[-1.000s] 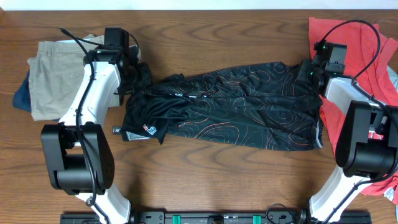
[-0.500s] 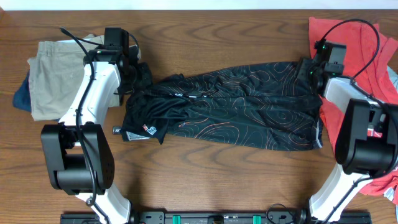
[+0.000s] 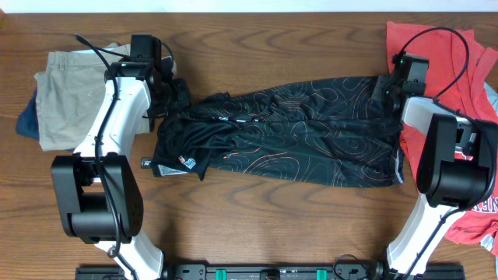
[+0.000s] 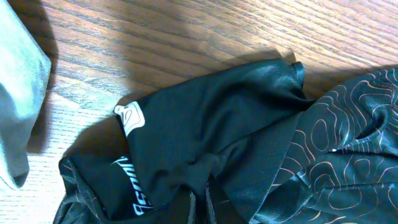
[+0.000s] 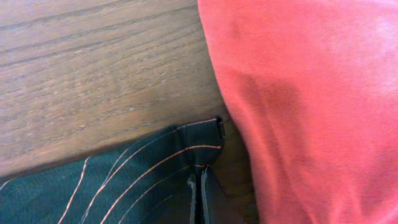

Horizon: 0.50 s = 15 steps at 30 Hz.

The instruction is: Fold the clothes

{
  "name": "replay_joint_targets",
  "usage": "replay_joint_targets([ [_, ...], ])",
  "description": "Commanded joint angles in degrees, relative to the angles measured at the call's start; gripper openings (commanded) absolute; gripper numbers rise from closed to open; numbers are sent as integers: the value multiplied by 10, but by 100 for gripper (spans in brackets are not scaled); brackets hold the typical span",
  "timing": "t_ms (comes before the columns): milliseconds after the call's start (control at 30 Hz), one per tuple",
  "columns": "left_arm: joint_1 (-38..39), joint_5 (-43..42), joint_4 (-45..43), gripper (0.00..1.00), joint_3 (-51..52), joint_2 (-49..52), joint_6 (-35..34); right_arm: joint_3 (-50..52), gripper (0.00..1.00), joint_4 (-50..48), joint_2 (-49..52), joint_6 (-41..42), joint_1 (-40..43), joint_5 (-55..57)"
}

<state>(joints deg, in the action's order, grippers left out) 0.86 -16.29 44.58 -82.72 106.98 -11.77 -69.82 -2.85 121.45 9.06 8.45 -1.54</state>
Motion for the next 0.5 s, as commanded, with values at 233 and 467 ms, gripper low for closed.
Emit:
replay_joint_targets([
  [233,-3,3,39,6,7,-3,2,12,1,157,-77,11,7,-11],
  [467,-3,3,114,6,7,-37,2,12,1,349,-214,27,22,11],
])
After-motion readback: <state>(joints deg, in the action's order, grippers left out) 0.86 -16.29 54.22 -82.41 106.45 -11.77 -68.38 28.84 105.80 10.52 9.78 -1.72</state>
